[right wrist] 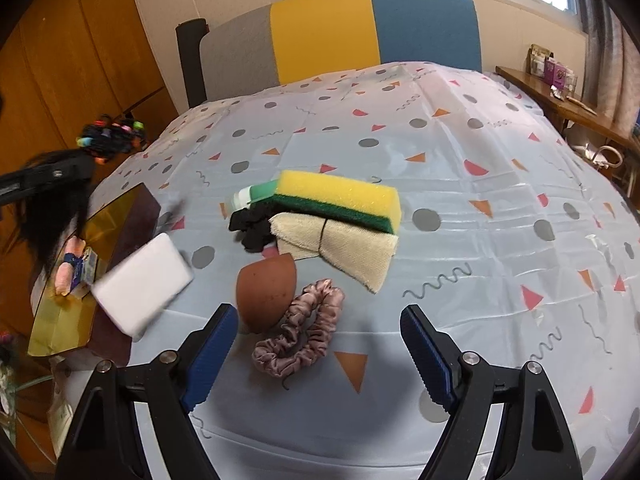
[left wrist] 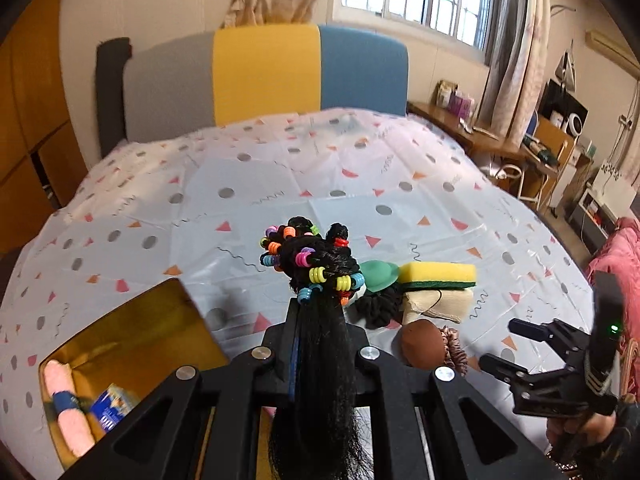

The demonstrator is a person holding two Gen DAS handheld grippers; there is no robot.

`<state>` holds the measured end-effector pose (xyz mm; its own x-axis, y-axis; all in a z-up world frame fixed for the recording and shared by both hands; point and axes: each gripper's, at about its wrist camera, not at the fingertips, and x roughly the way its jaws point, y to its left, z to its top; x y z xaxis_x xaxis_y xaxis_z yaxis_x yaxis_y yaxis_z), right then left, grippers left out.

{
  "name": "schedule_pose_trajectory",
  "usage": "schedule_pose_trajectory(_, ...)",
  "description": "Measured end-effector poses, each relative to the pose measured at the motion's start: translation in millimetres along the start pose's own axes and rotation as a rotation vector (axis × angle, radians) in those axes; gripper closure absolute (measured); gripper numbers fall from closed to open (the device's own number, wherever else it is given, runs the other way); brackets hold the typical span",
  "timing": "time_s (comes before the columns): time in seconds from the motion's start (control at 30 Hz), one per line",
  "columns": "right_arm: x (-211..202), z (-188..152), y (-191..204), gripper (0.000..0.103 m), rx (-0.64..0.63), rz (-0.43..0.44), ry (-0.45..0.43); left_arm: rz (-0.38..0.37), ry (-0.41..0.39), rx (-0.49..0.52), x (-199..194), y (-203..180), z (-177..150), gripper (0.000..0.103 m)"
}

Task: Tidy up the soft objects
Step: 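Grasp the white sponge block with the right tool while the left tool holds the hair tie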

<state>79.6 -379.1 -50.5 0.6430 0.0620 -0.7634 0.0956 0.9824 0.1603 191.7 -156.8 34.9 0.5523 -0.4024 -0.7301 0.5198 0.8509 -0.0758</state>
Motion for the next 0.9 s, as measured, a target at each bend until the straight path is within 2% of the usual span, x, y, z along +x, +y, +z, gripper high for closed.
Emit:
schedule_pose_trajectory(0.1,3,-4,4,0.019,-0.019,-0.017,0.011,-0.007,0.016,-0.045,-5,10,-9,0.092)
schedule_pose_trajectory(0.23,2,-7,9,0.019,0.001,0.03,0.037,-0.022,-0.021,-0.127,-25,24,-24,0.092)
schedule_pose_trajectory(0.43,-3,-1,46,0.019,0.003,0.193,0.055,-0.034,-0.069,-0.198,-57,43,-47,0.092)
schedule_pose_trajectory(0.53,7,3,74,0.021,-0.042,0.246,0.079,-0.023,-0.077,-0.215,-69,52,-61,0.092)
schedule_pose_trajectory(0.7,39,2,124,0.026,-0.217,0.258,0.19,-0.027,-0.078,-0.249,-84,65,-82,0.092)
schedule_pose_trajectory(0.8,57,-2,140,0.027,-0.293,0.294,0.276,-0.029,-0.077,-0.276,-91,74,-94,0.092)
schedule_pose_trajectory(0.83,63,-2,144,0.027,-0.319,0.283,0.291,-0.029,-0.077,-0.284,-93,78,-98,0.092)
schedule_pose_trajectory(0.9,75,-4,149,0.037,-0.351,0.297,0.344,-0.022,-0.078,-0.295,-96,83,-106,0.092)
